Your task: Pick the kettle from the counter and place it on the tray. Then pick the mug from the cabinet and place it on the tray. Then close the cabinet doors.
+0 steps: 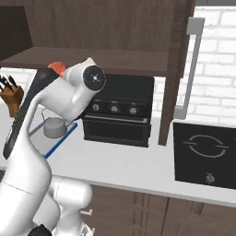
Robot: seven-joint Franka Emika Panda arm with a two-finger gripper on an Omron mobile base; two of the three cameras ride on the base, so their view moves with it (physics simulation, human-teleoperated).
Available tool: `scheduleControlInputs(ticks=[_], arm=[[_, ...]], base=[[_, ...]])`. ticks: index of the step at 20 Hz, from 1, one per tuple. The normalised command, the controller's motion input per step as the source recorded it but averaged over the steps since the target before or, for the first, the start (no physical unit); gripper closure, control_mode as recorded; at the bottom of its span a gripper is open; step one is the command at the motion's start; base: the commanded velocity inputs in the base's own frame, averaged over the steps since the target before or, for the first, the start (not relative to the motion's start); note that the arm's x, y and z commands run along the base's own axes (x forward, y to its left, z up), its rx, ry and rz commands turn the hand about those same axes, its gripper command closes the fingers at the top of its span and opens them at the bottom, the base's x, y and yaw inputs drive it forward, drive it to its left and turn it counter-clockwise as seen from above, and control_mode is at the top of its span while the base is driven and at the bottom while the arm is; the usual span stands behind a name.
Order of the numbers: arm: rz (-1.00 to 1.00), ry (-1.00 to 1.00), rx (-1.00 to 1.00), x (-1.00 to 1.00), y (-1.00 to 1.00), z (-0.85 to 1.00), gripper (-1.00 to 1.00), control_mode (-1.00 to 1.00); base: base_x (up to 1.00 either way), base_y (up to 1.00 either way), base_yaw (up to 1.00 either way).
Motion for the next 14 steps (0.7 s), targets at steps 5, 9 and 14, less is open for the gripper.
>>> scheduleControlInputs(ticks=[5,9,14], arm=[[-0.02,-0.02,-0.12,-0.59,0.76,-0.55,1.00,-1.00],[-0.08,0.07,-0.07,-0.08,0.71,-0.71,1.00,-1.00],[-0.16,0.27,-0.03,0.21,0.77,-0.80,1.00,-1.00]], base=[[0.00,0.00,0.00],[0.00,0.00,0.00],[0.00,0.00,0.00]])
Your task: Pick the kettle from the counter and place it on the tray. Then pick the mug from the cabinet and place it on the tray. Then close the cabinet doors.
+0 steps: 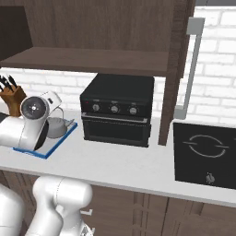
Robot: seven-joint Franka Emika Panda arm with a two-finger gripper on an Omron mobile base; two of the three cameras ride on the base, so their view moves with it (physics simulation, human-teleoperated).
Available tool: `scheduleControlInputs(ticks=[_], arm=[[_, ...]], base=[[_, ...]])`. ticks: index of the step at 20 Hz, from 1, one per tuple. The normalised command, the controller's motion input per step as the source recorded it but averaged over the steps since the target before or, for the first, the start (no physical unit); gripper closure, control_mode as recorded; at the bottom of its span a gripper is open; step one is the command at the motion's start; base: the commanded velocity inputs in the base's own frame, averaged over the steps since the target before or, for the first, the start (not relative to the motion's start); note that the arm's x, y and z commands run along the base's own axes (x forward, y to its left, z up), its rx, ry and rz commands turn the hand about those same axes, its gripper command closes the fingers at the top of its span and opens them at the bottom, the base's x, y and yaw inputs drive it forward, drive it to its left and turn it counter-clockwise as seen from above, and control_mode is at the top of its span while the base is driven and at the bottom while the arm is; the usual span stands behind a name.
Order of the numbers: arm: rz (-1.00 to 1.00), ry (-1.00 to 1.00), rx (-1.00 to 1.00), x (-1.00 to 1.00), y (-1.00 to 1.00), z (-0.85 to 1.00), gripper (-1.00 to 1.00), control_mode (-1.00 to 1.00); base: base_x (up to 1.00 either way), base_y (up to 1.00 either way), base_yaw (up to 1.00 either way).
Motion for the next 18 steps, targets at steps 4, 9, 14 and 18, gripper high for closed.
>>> scheduleControlInputs(ticks=[4,9,14,18], arm=[[-0.04,0.14,0.02,0.42,0.63,-0.53,1.00,-1.00],[0.00,0.05,0.12,0.45,0.58,-0.39,1.00,-1.00],[0.00,0.24,0.17,0.45,0.52,-0.54,1.00,-1.00],[0.00,0.38,0.11,0.55,0.41,-0.45,1.00,-1.00]], base=[[0.00,0.00,0.00],[0.00,0.00,0.00],[0.00,0.00,0.00],[0.00,0.00,0.00]])
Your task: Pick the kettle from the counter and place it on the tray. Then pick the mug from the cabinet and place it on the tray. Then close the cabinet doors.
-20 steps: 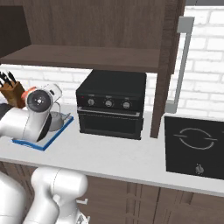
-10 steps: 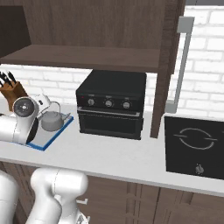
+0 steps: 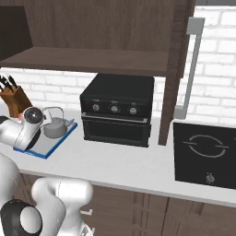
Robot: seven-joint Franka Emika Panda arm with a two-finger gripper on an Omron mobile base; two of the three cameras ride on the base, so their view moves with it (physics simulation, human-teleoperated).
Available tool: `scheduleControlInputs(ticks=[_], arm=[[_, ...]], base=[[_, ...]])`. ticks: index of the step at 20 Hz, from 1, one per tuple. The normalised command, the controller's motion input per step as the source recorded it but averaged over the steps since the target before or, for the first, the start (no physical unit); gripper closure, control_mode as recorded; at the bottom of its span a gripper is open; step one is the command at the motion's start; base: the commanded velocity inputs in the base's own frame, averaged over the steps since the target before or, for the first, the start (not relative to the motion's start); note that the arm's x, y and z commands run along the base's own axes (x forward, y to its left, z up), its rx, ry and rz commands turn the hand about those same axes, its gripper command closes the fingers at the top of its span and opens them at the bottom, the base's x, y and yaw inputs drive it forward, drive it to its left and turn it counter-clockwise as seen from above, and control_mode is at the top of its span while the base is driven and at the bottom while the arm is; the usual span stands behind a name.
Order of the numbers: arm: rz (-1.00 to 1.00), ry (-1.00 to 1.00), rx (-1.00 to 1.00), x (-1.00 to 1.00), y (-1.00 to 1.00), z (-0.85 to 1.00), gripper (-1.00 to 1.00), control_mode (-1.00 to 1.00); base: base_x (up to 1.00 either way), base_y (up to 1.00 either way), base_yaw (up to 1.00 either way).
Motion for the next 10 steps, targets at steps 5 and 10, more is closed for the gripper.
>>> scheduleControlInputs(ticks=[5,10], arm=[[0.00,0.19,0.00,0.31,0.39,-0.54,1.00,-1.00],[0.03,0.02,0.00,0.26,0.16,-0.50,1.00,-1.00]], base=[[0.00,0.00,0.00],[0.00,0.00,0.00]])
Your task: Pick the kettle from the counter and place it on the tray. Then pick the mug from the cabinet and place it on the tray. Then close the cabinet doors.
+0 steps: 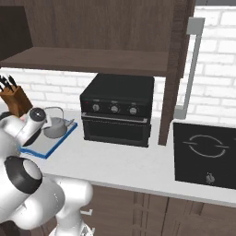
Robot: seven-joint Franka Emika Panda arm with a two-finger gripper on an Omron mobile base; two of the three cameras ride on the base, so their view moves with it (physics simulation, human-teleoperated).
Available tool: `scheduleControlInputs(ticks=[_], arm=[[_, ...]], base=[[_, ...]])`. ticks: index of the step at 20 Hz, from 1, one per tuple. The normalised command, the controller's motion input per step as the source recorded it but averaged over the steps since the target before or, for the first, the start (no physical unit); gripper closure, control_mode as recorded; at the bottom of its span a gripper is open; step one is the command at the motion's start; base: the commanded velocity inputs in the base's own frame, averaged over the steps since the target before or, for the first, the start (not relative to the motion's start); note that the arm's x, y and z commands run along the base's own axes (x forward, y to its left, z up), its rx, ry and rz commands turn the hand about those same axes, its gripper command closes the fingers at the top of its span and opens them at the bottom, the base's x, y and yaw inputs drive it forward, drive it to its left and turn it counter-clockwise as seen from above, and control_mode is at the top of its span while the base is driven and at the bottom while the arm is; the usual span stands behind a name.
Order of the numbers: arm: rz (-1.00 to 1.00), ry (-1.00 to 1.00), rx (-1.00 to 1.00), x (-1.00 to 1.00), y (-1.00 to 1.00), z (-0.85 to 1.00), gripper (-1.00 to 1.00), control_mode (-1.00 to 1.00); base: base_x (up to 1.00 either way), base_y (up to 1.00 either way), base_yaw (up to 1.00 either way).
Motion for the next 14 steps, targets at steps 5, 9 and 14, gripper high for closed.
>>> scheduleControlInputs(ticks=[5,9,14], arm=[[0.15,0.00,-0.02,0.22,0.06,-0.48,1.00,-1.00],[0.12,0.00,-0.04,0.29,0.00,-0.38,1.00,-1.00],[0.08,0.04,-0.03,0.32,0.00,-0.35,1.00,-1.00]], base=[[0.00,0.00,0.00],[0.00,0.00,0.00],[0.00,0.00,0.00]])
